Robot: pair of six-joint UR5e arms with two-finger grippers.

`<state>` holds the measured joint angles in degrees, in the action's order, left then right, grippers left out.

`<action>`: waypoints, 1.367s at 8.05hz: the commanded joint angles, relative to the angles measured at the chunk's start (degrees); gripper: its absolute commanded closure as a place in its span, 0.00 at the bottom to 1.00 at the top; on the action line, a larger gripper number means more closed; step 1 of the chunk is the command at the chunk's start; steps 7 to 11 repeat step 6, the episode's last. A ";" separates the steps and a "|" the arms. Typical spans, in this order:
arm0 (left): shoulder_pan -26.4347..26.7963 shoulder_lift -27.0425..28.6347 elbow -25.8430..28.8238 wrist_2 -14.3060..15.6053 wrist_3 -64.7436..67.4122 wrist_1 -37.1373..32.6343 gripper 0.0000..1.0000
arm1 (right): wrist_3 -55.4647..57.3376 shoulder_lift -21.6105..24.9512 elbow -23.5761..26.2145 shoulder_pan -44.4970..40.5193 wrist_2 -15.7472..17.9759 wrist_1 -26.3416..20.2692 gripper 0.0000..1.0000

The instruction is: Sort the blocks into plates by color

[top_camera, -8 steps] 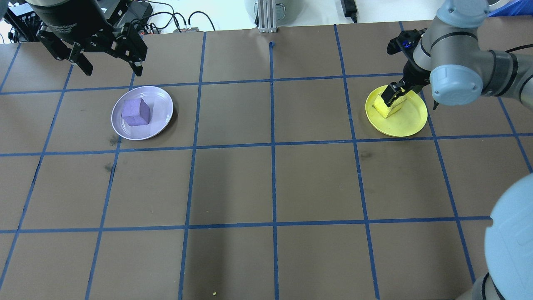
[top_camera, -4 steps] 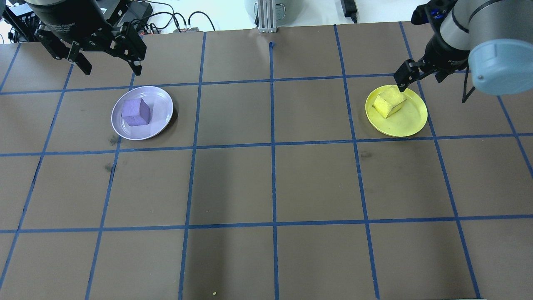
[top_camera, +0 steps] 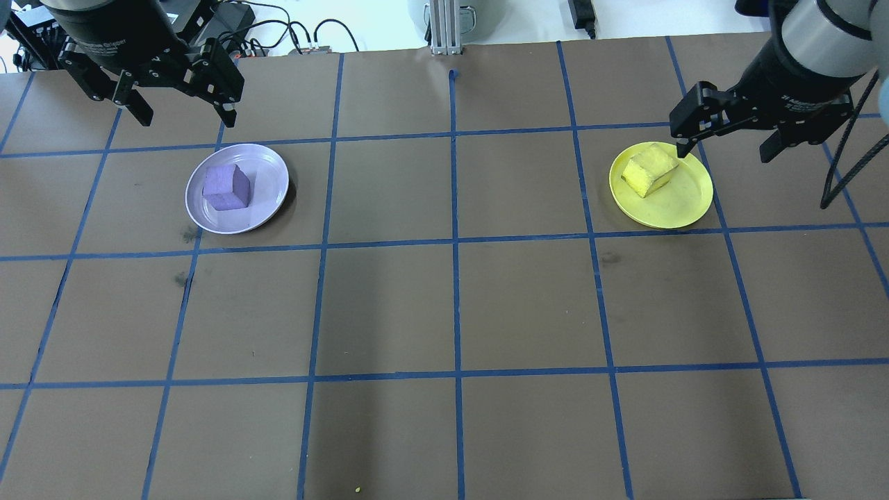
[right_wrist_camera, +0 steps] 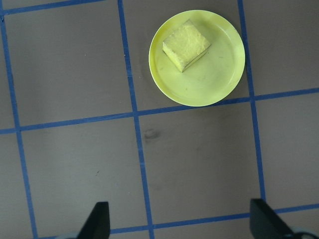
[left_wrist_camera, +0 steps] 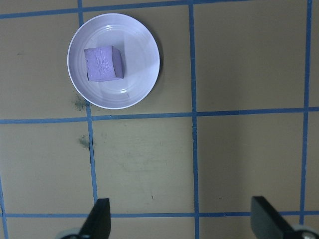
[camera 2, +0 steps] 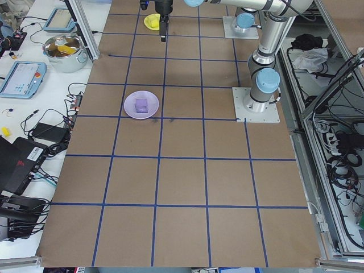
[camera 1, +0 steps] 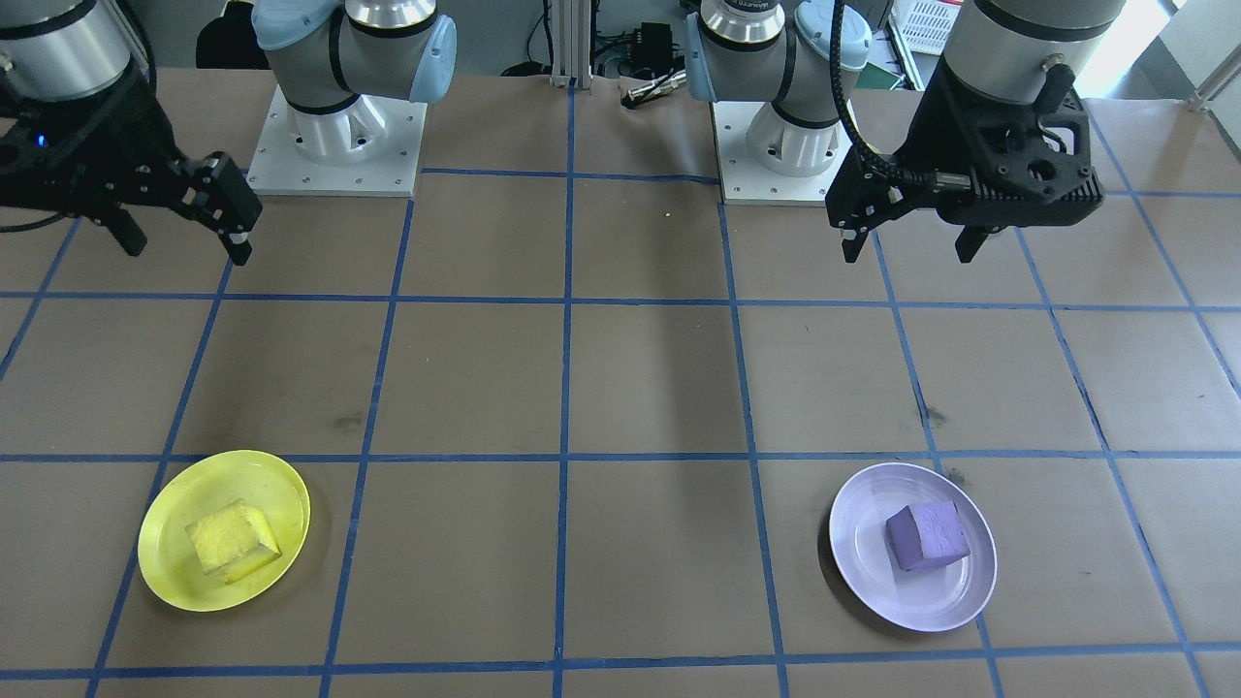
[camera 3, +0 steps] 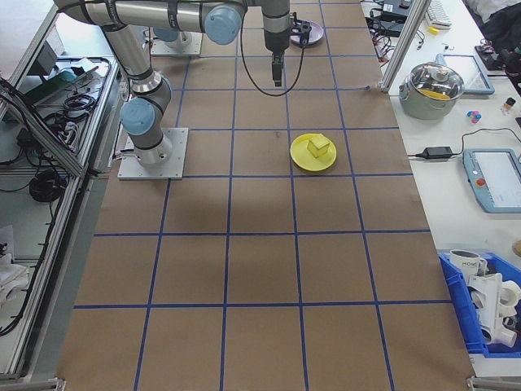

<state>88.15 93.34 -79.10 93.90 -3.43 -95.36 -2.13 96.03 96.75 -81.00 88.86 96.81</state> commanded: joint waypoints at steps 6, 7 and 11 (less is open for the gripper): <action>0.01 0.53 0.00 -0.03 0.00 0.00 0.00 | 7.84 4.25 0.81 -5.75 0.87 -4.26 0.00; 0.01 0.53 0.00 -0.03 0.00 0.00 0.00 | 7.84 4.25 0.81 -5.75 0.87 -4.26 0.00; 0.01 0.53 0.00 -0.03 0.00 0.00 0.00 | 7.84 4.25 0.81 -5.75 0.87 -4.26 0.00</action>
